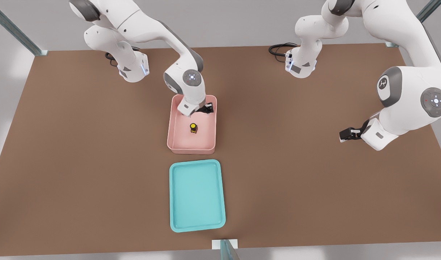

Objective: The left arm remains still, and the right arm places the button from the box into the tray

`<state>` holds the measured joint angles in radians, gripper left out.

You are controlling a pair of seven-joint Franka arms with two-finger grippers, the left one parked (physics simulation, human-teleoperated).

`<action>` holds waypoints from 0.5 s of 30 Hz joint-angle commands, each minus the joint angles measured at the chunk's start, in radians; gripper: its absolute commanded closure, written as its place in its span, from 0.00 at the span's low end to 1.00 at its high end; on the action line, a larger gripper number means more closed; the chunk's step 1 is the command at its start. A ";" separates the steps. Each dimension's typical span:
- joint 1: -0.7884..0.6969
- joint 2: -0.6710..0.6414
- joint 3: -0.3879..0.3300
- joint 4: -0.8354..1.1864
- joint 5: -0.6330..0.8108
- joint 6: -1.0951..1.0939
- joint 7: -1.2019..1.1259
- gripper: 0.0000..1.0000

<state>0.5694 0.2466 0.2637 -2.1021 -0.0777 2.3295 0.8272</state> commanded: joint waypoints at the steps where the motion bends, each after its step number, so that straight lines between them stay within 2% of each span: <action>1: 0.001 -0.001 0.000 -0.070 -0.005 0.293 0.587 0.00; 5: 0.001 -0.012 -0.024 -0.176 -0.054 0.412 0.592 0.00; 9: 0.003 -0.030 -0.050 -0.211 -0.071 0.412 0.576 0.00; 15: 0.009 0.010 -0.110 -0.253 -0.146 0.525 0.576 0.00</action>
<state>0.5779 0.2530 0.1572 -2.3525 -0.2002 2.7522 1.1584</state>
